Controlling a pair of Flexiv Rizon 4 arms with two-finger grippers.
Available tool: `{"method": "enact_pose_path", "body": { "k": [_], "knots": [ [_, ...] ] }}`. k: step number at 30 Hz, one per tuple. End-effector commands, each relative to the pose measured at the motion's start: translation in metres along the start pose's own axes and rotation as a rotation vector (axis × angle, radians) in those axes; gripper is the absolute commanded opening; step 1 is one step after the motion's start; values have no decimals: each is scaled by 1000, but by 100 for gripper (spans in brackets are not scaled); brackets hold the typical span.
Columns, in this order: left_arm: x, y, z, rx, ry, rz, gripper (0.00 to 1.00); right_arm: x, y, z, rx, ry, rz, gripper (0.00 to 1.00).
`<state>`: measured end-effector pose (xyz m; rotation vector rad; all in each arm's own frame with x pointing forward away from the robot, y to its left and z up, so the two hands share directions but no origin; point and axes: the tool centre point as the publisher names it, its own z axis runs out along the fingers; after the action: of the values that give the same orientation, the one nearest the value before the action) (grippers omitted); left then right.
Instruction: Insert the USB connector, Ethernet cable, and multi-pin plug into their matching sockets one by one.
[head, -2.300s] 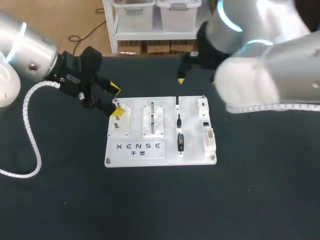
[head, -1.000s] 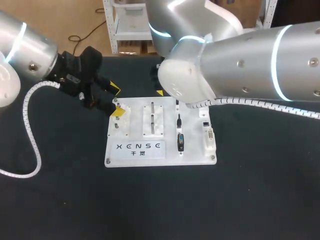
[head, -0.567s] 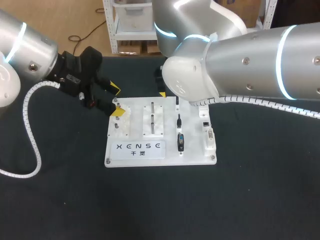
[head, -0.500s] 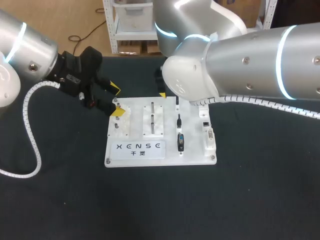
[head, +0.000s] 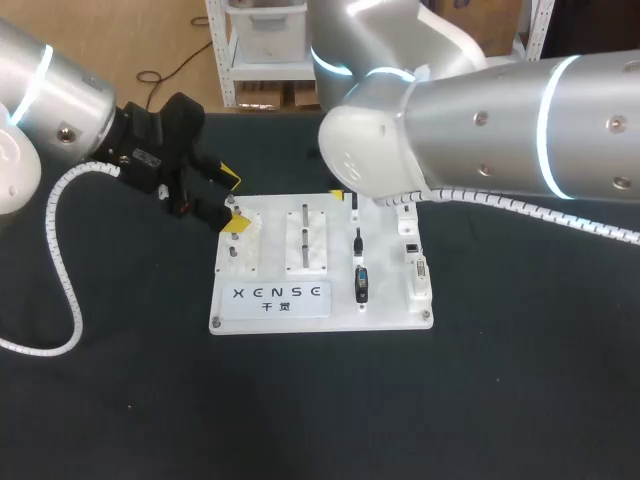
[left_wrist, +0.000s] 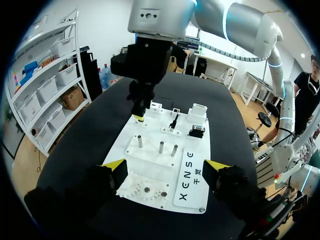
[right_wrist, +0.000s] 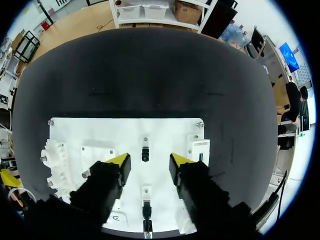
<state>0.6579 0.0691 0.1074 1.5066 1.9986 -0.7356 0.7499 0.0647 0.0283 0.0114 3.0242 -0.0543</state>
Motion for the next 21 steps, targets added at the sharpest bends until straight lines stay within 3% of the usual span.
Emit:
{"method": "enact_pose_path", "body": {
  "k": [1, 12, 16, 18, 21],
  "knots": [
    [-1, 1, 0, 1, 4, -1, 100, -4, 1, 5, 2, 10, 1, 42],
    [-1, 1, 0, 1, 4, -1, 100, -2, 2, 13, 2, 38, 6, 33],
    [-1, 1, 0, 1, 4, -1, 100, -1, 2, 14, 1, 41, 7, 18],
    [-1, 1, 0, 1, 4, -1, 100, -1, 2, 14, -1, 41, 5, 3],
    [-1, 1, 0, 1, 4, -1, 100, 0, 2, 13, -6, 29, -1, 0]
  ]
}}
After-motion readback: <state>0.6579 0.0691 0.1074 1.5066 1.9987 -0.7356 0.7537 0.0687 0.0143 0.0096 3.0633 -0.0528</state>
